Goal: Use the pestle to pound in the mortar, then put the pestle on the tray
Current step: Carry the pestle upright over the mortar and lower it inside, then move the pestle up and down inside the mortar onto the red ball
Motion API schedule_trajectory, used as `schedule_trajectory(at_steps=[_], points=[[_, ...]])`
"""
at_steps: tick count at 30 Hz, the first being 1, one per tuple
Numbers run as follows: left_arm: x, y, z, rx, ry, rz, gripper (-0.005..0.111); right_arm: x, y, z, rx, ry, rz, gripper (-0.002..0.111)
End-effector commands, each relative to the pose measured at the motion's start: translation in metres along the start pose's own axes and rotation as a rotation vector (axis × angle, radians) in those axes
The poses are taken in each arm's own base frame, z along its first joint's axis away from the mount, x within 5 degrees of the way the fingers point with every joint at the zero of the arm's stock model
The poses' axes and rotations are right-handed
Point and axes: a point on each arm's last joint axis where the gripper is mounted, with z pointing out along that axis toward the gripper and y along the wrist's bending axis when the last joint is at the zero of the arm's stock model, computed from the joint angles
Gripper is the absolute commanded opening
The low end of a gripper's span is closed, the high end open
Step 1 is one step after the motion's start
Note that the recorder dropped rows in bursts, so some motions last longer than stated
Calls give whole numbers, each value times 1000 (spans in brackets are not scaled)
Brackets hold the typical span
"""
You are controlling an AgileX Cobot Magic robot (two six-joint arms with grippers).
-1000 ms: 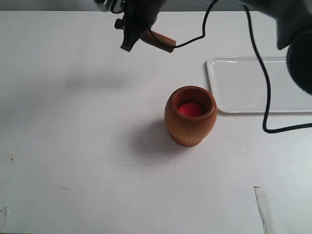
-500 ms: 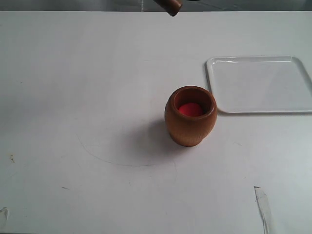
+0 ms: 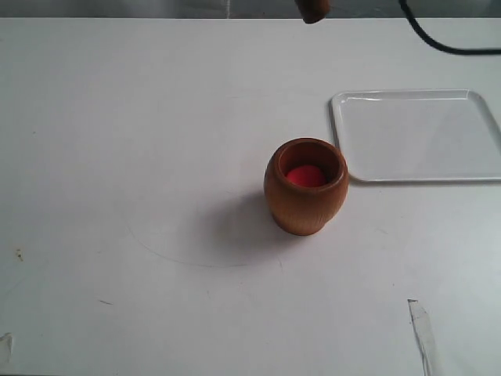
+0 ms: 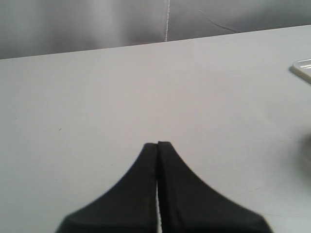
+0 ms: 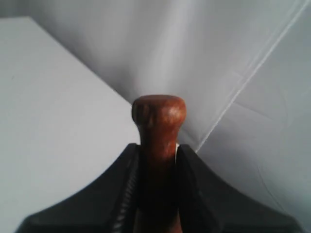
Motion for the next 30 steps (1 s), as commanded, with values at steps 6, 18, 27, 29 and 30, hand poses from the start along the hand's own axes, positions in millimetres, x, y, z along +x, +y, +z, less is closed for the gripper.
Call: schedule_trajectory(at_steps=[6, 18, 27, 29, 30], points=[[0, -1, 0, 8, -7, -12, 0, 83, 15, -50, 145, -334, 210, 0], [0, -1, 0, 8, -7, -12, 0, 126, 51, -83, -104, -502, 221, 0], [0, -1, 0, 8, -7, -12, 0, 146, 60, -90, -140, -432, 204, 0], [0, -1, 0, 8, -7, -12, 0, 150, 61, -92, -140, -418, 197, 0], [0, -1, 0, 8, -7, -12, 0, 152, 61, -92, -140, -410, 199, 0]])
